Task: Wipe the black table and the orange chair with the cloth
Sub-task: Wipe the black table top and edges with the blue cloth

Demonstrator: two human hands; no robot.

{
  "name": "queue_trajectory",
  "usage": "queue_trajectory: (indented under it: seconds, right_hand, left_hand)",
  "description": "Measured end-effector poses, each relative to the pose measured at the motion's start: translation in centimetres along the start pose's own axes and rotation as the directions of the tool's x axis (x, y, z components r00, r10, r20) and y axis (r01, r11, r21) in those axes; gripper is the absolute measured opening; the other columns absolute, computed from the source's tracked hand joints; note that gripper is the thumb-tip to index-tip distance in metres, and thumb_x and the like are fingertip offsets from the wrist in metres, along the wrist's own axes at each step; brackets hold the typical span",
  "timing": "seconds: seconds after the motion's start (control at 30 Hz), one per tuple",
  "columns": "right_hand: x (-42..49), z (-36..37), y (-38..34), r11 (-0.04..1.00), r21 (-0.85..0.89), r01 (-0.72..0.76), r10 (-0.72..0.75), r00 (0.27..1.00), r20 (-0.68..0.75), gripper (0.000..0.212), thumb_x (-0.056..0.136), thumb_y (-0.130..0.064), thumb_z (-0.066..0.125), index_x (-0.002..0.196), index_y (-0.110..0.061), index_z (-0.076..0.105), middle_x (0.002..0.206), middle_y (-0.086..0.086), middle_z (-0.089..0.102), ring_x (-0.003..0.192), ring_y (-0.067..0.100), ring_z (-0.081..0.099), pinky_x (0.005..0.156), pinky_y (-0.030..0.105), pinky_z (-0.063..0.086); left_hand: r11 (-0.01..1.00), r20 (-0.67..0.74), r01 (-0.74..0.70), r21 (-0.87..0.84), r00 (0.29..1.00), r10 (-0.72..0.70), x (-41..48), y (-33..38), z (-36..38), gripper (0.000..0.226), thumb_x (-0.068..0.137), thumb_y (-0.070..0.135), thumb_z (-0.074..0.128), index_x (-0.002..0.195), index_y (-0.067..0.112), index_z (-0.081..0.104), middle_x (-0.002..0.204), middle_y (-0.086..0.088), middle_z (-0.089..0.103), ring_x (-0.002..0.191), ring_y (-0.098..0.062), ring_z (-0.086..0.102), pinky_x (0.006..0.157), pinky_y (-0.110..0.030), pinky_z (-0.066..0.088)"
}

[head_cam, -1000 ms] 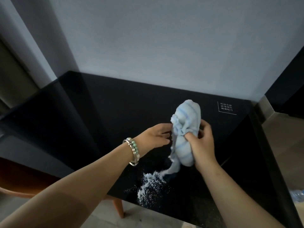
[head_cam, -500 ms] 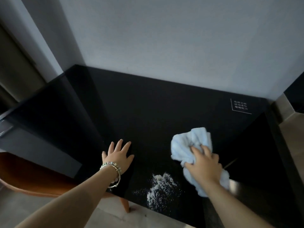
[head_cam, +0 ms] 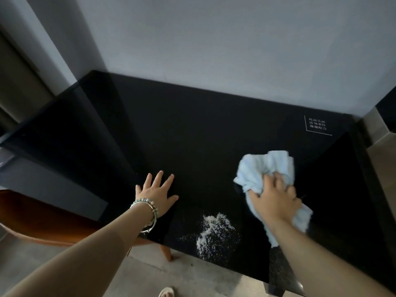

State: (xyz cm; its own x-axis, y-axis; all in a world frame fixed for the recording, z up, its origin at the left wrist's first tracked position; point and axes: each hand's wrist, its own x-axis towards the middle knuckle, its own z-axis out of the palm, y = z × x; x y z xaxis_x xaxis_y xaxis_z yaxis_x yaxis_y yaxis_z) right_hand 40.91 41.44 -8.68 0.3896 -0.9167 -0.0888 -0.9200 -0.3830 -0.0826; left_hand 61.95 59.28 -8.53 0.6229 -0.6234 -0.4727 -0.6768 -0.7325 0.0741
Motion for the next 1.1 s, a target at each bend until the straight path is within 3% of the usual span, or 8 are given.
queue_trajectory:
  seconds: [0.2,0.33,0.4,0.5,0.73,0.8,0.97,1.1]
  right_hand:
    - [-5.5,0.8,-1.8,0.896,0.277,0.348,-0.362,0.932,0.002,0.043,0.086,-0.033,0.055,0.128,-0.023,0.050,0.128,-0.007,0.052,0.112,0.020,0.044,0.085,0.030,0.040]
    - [-3.3,-0.3,2.3,0.919,0.366,0.150,-0.104,0.984,-0.142,0.043,0.083,-0.025,0.061,0.124,-0.021,0.052,0.122,0.005,0.056,0.107,0.034,0.051,0.081,0.044,0.046]
    - [-1.4,-1.2,4.2,0.969,0.246,-0.031,0.043,0.998,-0.042,0.052,0.088,-0.031,0.055,0.138,-0.032,0.038,0.136,0.004,0.044,0.116,0.036,0.044,0.088,0.050,0.044]
    - [-1.7,-1.0,3.1,0.993,0.087,-0.080,0.073,0.994,0.075,0.049,0.092,-0.041,0.046,0.138,-0.042,0.032,0.138,-0.002,0.036,0.118,0.033,0.037,0.092,0.046,0.039]
    - [-7.5,-0.2,-0.1,0.935,0.138,0.327,-0.344,0.932,0.118,0.051,0.090,-0.040,0.045,0.139,-0.042,0.034,0.136,-0.012,0.035,0.119,0.021,0.033,0.096,0.037,0.034]
    - [-6.2,-0.8,1.9,0.962,0.090,0.257,-0.263,0.962,0.072,0.052,0.088,-0.042,0.042,0.139,-0.040,0.034,0.140,-0.008,0.034,0.119,0.025,0.036,0.095,0.038,0.036]
    - [-3.9,-2.0,11.0,0.960,0.084,-0.269,0.270,0.963,-0.006,0.052,0.092,-0.039,0.049,0.141,-0.031,0.034,0.146,0.006,0.026,0.122,0.038,0.033,0.096,0.050,0.035]
    - [-8.0,-0.5,7.8,0.974,0.050,-0.220,0.218,0.975,0.053,0.052,0.088,-0.045,0.051,0.138,-0.035,0.036,0.143,0.005,0.032,0.120,0.035,0.036,0.093,0.045,0.037]
  left_hand:
    - [0.996,-0.021,-0.052,0.078,0.998,0.054,-1.6,-0.3,1.5,0.061,0.099,0.047,0.025,0.148,0.034,-0.008,0.158,0.002,-0.012,0.145,-0.028,-0.012,0.118,-0.049,0.004]
    - [0.994,-0.016,-0.071,0.088,0.997,0.073,-2.2,-0.5,1.6,0.061,0.099,0.046,0.025,0.148,0.033,-0.009,0.158,0.002,-0.013,0.145,-0.027,-0.013,0.118,-0.047,0.002]
    - [0.995,-0.016,-0.071,0.075,0.997,0.072,-2.2,-0.5,1.6,0.062,0.099,0.046,0.026,0.149,0.034,-0.008,0.158,0.002,-0.012,0.145,-0.027,-0.013,0.118,-0.048,0.002]
    - [0.996,-0.008,-0.073,0.051,0.997,0.073,-2.1,-0.6,1.4,0.062,0.098,0.046,0.029,0.149,0.035,-0.005,0.158,0.003,-0.011,0.145,-0.026,-0.012,0.118,-0.048,0.003]
    - [0.998,-0.007,-0.063,0.016,0.998,0.063,-3.4,0.3,1.9,0.061,0.100,0.042,0.028,0.149,0.032,-0.006,0.158,0.002,-0.012,0.145,-0.028,-0.012,0.118,-0.047,0.002]
    - [0.996,-0.011,-0.081,0.030,0.997,0.082,-4.3,0.2,2.5,0.061,0.100,0.041,0.028,0.149,0.032,-0.007,0.158,0.002,-0.013,0.145,-0.028,-0.013,0.118,-0.046,0.001]
    - [0.997,-0.021,-0.079,0.027,0.997,0.079,-5.5,0.4,3.4,0.061,0.101,0.040,0.026,0.149,0.030,-0.009,0.158,0.001,-0.013,0.144,-0.028,-0.014,0.118,-0.045,0.000]
    - [0.999,-0.043,-0.028,-0.031,0.999,0.027,-5.7,1.6,3.9,0.061,0.100,0.040,0.026,0.149,0.028,-0.009,0.158,0.001,-0.013,0.144,-0.028,-0.014,0.118,-0.047,0.000]
